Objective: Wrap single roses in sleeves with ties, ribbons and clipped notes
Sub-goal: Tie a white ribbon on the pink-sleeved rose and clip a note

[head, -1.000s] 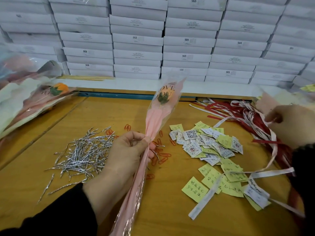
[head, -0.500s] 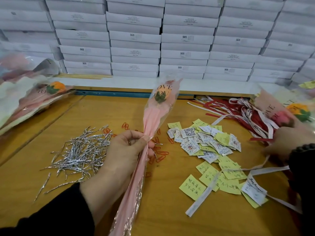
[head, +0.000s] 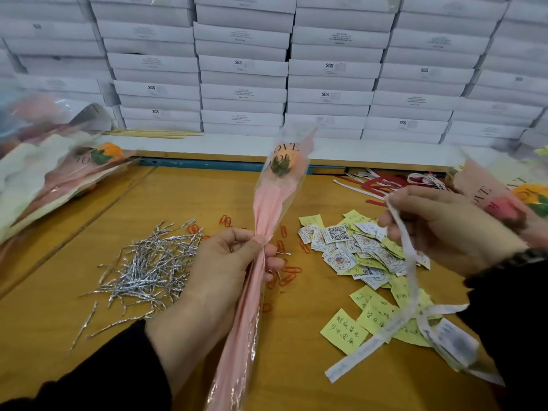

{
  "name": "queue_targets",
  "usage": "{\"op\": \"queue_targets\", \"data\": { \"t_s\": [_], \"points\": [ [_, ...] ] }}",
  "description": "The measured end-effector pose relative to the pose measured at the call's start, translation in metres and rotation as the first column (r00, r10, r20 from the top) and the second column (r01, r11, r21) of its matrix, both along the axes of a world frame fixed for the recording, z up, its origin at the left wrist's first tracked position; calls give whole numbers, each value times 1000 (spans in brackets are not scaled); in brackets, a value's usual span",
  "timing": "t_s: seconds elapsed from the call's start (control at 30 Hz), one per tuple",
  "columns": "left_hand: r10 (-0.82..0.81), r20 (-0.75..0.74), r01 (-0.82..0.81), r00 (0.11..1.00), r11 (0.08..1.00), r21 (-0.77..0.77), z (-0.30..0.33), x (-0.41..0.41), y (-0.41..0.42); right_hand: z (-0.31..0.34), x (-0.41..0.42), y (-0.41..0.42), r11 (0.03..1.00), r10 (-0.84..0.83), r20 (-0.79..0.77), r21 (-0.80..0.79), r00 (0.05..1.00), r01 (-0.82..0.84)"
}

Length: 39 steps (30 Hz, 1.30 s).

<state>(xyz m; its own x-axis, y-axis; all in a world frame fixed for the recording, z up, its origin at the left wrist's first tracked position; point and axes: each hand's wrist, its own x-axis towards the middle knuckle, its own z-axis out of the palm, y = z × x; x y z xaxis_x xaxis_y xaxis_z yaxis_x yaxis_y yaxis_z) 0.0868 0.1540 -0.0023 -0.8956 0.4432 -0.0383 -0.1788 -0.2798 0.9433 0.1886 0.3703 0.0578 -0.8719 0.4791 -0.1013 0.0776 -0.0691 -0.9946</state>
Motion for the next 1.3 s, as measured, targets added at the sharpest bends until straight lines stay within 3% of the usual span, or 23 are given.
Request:
{"op": "queue_targets", "data": {
  "t_s": [0.13, 0.27, 0.4, 0.5, 0.67, 0.87, 1.17, 1.3],
  "points": [
    [-70, 30, 68, 997, 996, 53, 5, 3, 0, -7, -15, -44, 970, 224, -47, -90, 973, -227],
    [-181, 46, 179, 982, 983, 50, 8, 8, 0, -25, -26, -76, 945, 320, 20, 60, 947, -320],
    [-203, 9, 203, 979, 979, -19, 7, 8, 1, -31, -28, -85, 938, 285, 40, 196, 958, -287],
    [-181, -15, 180, 983, 982, -47, 5, 8, 2, -32, -28, -84, 920, 290, 66, 256, 955, -298],
    [-120, 24, 120, 992, 993, -4, 5, 6, 2, -31, -27, -78, 935, 312, 95, 146, 945, -324],
    [70, 4, -70, 998, 998, 2, 3, -8, -2, -26, -23, -60, 856, 427, 257, 194, 867, -480],
    [82, -23, -82, 996, 997, -4, 6, -4, -3, -32, -25, -60, 949, 140, 199, 253, 970, -189],
    [64, -87, -67, 994, 997, -38, 7, 0, 0, -38, -28, -69, 944, 101, 195, 291, 976, -156]
  ]
}}
